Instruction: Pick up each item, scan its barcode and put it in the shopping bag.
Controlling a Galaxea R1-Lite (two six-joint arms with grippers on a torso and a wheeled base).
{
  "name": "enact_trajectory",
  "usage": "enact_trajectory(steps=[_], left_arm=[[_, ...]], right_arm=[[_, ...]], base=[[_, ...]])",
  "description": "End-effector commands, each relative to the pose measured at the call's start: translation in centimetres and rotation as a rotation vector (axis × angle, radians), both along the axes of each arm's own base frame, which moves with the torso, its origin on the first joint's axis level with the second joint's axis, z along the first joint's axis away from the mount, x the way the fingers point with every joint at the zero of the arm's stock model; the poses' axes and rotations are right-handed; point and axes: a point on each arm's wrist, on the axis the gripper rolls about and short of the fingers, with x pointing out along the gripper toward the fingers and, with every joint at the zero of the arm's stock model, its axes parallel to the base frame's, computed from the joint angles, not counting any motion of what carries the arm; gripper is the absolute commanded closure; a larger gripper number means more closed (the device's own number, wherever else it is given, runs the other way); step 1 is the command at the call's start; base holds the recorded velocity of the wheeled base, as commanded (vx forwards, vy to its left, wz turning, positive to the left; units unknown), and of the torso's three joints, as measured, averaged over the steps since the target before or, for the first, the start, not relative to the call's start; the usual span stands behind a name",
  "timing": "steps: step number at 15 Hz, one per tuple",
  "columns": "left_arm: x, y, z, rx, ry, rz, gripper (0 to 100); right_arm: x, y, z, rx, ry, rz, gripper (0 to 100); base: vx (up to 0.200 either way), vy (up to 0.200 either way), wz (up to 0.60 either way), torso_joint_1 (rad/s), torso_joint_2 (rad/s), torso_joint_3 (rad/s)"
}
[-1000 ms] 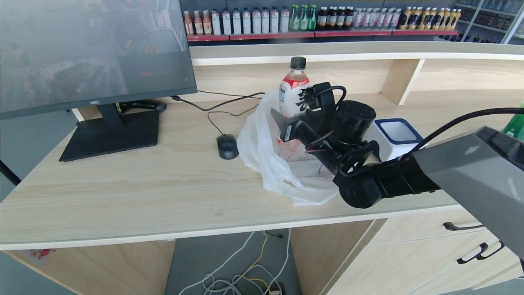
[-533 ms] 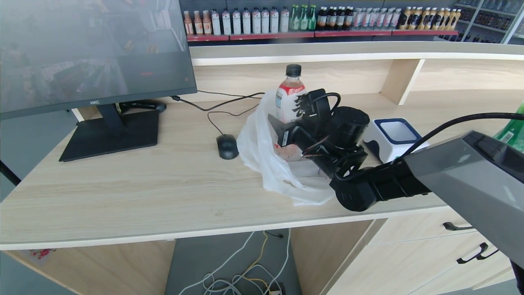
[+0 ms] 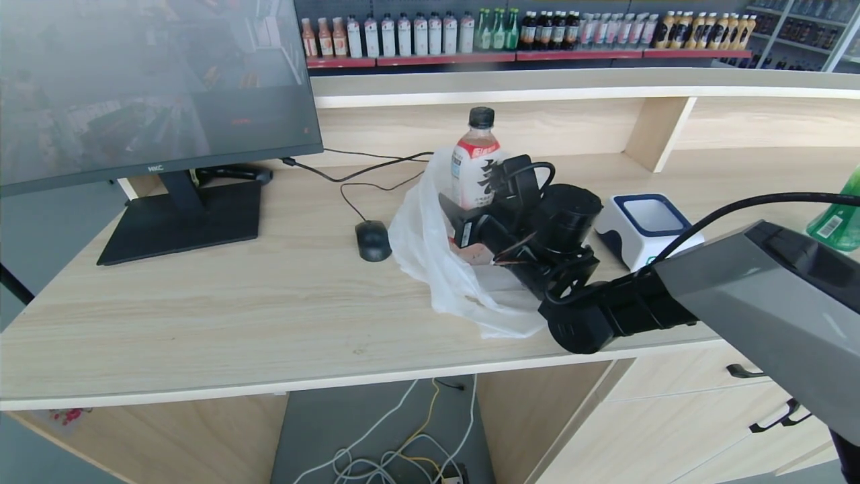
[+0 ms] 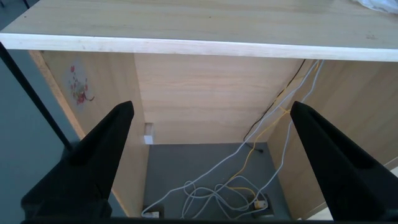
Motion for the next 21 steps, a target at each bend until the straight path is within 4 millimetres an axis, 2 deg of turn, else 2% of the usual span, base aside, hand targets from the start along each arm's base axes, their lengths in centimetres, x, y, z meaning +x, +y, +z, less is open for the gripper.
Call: enact_trajectory(steps=[1, 7, 8, 18, 21], left_arm=[[0.0, 0.0, 0.0, 0.000, 0.000, 0.000, 0], [0.0, 0.0, 0.0, 0.000, 0.000, 0.000, 0], [0.0, 0.0, 0.0, 0.000, 0.000, 0.000, 0], [0.0, 0.0, 0.0, 0.000, 0.000, 0.000, 0], [0.0, 0.0, 0.0, 0.000, 0.001, 0.000, 0]], right_arm=[[-0.1, 0.2, -0.5, -0.009, 0.014, 0.002, 100], [-0.1, 0.1, -0.4, -0.008, 0.011, 0.000, 100], [-0.1, 0.1, -0.4, -0.007, 0.013, -0.001, 0], [-0.5, -0.4, 0.7, 0.029, -0.054, -0.010, 0], [-2.0, -1.3, 0.7, 0.018, -0.050, -0.012, 0]], base=[[0.000, 0.000, 0.00, 0.000, 0.00, 0.000], [0.000, 0.000, 0.00, 0.000, 0.00, 0.000], [0.000, 0.000, 0.00, 0.000, 0.00, 0.000], [0.000, 0.000, 0.00, 0.000, 0.00, 0.000], [0.000, 0.000, 0.00, 0.000, 0.00, 0.000]])
